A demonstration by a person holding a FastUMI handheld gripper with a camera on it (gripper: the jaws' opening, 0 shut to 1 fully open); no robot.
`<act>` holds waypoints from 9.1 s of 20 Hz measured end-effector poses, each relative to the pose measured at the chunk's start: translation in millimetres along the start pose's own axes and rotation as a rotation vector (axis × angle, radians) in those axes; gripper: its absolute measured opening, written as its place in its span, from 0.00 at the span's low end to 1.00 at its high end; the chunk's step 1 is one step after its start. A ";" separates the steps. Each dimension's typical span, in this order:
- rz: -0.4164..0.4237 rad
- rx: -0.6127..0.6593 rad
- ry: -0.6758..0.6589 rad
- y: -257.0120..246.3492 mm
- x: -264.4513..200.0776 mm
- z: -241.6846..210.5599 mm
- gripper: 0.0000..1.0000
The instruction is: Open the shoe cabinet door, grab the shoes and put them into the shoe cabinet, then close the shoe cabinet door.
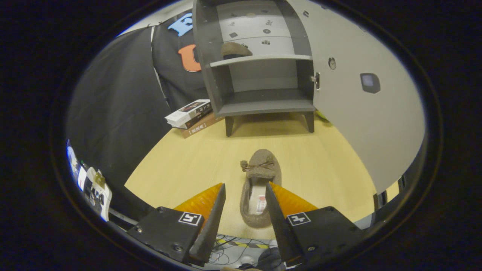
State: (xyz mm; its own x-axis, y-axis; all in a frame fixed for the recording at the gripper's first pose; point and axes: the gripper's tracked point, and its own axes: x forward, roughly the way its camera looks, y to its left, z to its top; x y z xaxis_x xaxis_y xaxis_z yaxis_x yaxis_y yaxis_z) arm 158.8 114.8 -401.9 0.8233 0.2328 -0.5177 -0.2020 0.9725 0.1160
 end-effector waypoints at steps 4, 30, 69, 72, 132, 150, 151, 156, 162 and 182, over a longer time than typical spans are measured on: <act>0.011 0.069 0.081 2.2 50.3 -17.5 0.69; -0.049 0.000 0.039 -28.7 51.1 84.8 0.08; -0.145 -0.081 -0.131 -42.5 200.2 500.4 0.08; -0.146 -0.082 -0.105 -39.0 195.3 501.2 0.18; -0.096 -0.141 -0.469 -193.3 -311.1 318.6 0.95; -0.053 -0.174 -0.478 45.0 -174.7 377.5 0.99; -0.063 -0.178 -0.483 45.6 -176.0 374.2 1.00; -0.085 -0.170 -0.488 46.2 -194.8 365.7 1.00; -0.108 -0.123 -0.513 28.1 -258.3 333.9 1.00; -0.163 -0.068 -0.543 8.0 -379.7 209.0 1.00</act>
State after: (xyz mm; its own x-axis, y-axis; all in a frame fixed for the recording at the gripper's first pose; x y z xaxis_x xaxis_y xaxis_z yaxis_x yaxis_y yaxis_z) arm -44.5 36.1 -27.3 0.9976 0.0683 -0.0126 -0.0682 0.9976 0.0065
